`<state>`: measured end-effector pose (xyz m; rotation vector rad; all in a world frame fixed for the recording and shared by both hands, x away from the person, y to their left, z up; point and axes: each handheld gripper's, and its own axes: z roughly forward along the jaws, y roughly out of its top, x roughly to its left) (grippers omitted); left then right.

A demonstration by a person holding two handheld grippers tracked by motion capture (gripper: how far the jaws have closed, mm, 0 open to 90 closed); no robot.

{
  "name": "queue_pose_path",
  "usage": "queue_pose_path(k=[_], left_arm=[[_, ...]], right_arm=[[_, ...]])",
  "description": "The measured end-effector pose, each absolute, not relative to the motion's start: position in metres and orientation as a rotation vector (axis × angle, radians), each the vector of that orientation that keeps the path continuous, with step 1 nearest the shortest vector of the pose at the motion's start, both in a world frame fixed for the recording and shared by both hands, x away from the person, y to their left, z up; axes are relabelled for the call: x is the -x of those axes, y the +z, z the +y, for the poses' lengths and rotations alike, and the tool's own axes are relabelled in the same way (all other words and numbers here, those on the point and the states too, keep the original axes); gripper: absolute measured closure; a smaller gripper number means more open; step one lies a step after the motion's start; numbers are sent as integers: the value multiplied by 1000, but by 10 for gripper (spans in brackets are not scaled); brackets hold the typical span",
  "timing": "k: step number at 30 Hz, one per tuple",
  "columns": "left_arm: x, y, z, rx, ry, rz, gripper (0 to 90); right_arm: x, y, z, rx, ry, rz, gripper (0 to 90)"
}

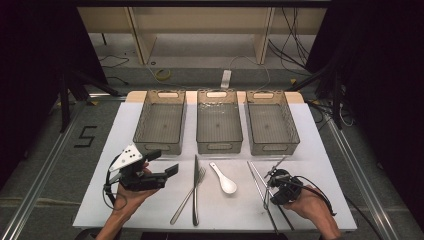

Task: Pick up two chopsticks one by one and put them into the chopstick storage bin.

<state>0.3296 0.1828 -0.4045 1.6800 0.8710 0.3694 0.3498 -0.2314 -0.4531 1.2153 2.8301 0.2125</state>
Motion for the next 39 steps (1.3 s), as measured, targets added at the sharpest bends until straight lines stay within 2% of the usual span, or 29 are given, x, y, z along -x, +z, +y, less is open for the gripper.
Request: queue_pose_path(k=[12, 26, 33, 39], left_arm=[[-329, -404, 182, -1681, 368, 866, 161], [-330, -404, 181, -1685, 363, 865, 161], [-332, -403, 176, -1698, 334, 850, 161], [-336, -405, 162, -1800, 288, 830, 161]], right_arm=[[-357, -453, -233, -1267, 185, 2845, 851], [-360, -448, -239, -1189, 226, 2824, 862], [-358, -427, -242, -1134, 341, 2800, 862], [-348, -405, -208, -909, 381, 2834, 862]])
